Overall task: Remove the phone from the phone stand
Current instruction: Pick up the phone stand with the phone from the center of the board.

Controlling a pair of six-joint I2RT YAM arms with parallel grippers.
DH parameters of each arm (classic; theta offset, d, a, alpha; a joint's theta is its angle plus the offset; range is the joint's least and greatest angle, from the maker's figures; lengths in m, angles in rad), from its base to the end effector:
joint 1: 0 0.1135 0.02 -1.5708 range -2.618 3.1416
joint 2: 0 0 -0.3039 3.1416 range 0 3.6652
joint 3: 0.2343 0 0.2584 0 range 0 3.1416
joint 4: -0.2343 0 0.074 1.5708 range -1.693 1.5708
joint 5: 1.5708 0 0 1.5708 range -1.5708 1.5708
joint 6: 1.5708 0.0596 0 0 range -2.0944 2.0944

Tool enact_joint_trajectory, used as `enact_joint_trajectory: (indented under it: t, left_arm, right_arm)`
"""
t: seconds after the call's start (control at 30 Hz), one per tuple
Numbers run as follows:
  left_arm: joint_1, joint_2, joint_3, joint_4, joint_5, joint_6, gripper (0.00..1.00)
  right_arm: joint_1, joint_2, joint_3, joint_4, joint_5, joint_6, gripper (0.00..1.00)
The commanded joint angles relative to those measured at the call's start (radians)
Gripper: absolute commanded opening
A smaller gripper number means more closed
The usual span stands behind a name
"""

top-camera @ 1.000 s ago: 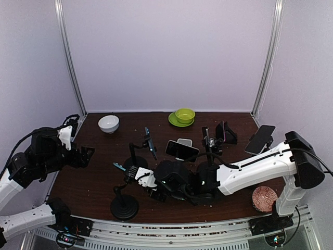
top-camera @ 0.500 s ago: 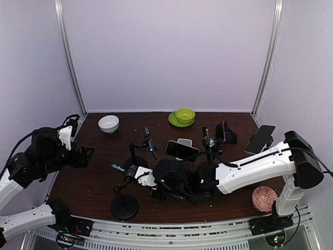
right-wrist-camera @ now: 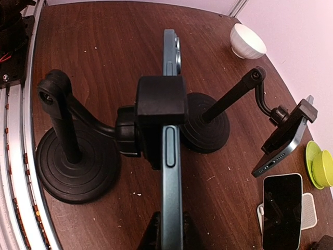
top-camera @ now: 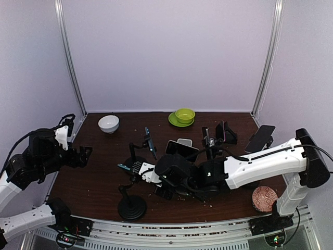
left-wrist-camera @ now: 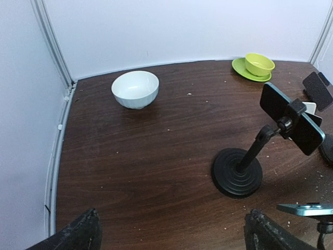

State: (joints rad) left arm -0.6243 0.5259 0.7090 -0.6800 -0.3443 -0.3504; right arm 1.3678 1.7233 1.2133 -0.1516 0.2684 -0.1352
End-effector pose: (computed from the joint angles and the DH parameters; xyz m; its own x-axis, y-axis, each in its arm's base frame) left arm 0.0992 -0.0467 0.3088 -0.4695 -0.0600 -0.8809 0.1579 0.9759 -0.1506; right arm 0.0999 0.4068 0.2628 -0.0011 -0.6501 -0.7599 -0.9107 0.3146 -0.2678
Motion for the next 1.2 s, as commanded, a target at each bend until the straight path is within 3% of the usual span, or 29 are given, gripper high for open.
enact_joint_trajectory:
  t: [0.0,0.3,0.47,0.67,0.93,1.17]
  left_arm:
    - [-0.007,-0.040,0.020,-0.016,-0.124,-0.013,0.98]
    - [-0.006,-0.059,0.033,-0.022,-0.224,-0.014,0.98]
    - [-0.006,0.000,0.182,-0.145,-0.120,-0.068,0.98]
    - [-0.006,0.120,0.391,-0.310,-0.036,-0.069,0.98]
    - [-0.006,0.082,0.368,-0.255,0.102,0.024,0.97]
    - [-0.006,0.064,0.391,-0.271,0.224,0.045,0.94]
  right_arm:
    - [-0.002,-0.110,0.104,-0.004,0.029,0.046,0.00]
    - [-0.002,-0.230,0.149,-0.080,0.121,0.173,0.00]
    - [-0.001,-0.241,0.248,-0.214,0.090,0.259,0.00]
    - [-0.003,-0.288,0.232,-0.162,0.003,0.313,0.00]
    - [0.001,-0.267,0.266,-0.169,-0.007,0.437,0.02]
    - [0.066,-0.183,0.366,-0.263,0.125,0.525,0.00]
